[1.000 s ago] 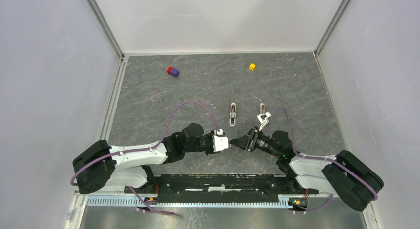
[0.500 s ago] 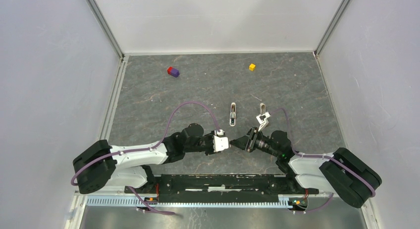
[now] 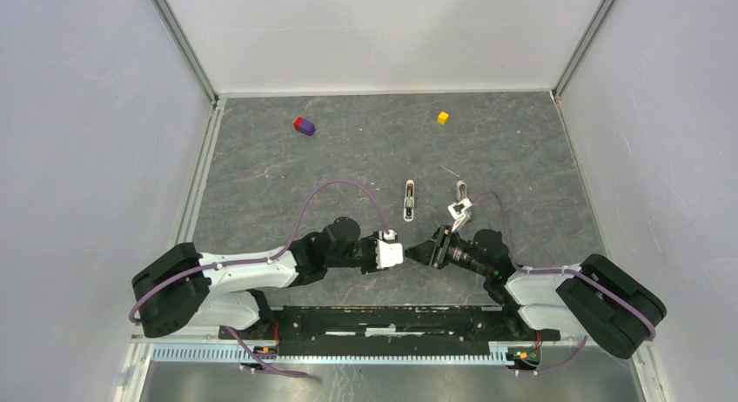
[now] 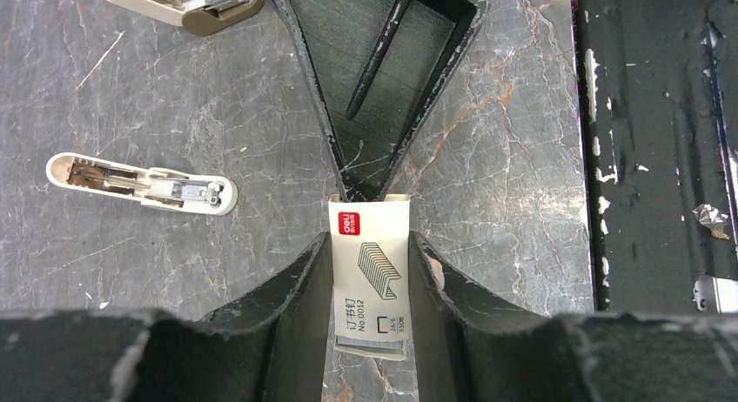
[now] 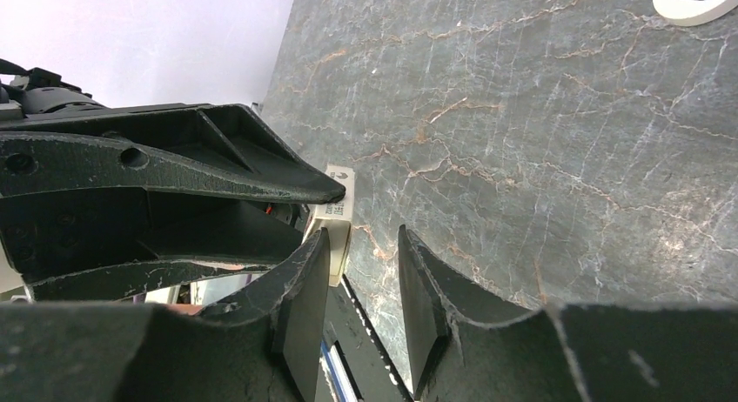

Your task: Load the staples into the stapler

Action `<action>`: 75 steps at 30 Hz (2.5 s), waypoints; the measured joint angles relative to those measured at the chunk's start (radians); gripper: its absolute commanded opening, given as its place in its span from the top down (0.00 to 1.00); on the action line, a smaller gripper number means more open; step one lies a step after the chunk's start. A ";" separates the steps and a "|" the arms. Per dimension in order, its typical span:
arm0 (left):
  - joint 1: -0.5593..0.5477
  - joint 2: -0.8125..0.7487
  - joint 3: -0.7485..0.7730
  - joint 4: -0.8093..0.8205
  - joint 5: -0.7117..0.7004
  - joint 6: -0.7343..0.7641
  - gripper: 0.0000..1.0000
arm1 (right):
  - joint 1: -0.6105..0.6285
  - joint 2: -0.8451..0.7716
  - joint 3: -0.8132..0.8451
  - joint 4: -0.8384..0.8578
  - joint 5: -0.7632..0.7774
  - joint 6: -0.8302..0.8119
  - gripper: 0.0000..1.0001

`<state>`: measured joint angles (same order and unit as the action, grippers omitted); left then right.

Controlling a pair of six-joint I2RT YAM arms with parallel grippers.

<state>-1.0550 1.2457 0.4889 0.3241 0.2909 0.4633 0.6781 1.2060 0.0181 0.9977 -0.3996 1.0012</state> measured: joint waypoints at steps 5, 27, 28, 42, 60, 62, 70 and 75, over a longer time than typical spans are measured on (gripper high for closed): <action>0.000 0.005 0.000 0.000 0.005 0.005 0.58 | 0.003 0.013 0.000 0.005 0.000 0.001 0.59; 0.000 0.044 0.011 -0.004 0.009 0.031 0.59 | -0.012 -0.008 0.000 -0.054 -0.002 -0.024 0.59; 0.000 0.055 0.019 -0.010 0.003 0.035 0.59 | -0.024 -0.034 0.000 -0.087 -0.001 -0.040 0.58; 0.000 0.077 0.030 -0.028 -0.026 0.037 0.59 | -0.086 -0.248 -0.001 -0.227 -0.028 -0.135 0.60; 0.000 0.103 0.039 -0.013 -0.024 0.037 0.59 | 0.036 -0.089 -0.001 -0.068 -0.014 -0.047 0.64; 0.000 0.103 0.039 -0.011 -0.024 0.037 0.59 | 0.039 -0.076 -0.001 -0.056 -0.011 -0.042 0.65; 0.000 0.103 0.039 -0.007 -0.023 0.037 0.59 | 0.040 -0.055 -0.001 -0.049 0.005 -0.035 0.67; 0.000 0.103 0.039 -0.006 -0.019 0.037 0.58 | 0.040 -0.035 -0.001 -0.045 0.008 -0.028 0.73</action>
<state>-1.0554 1.3483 0.5282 0.3176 0.2714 0.5003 0.7185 1.1713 0.0170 0.9531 -0.3912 0.9733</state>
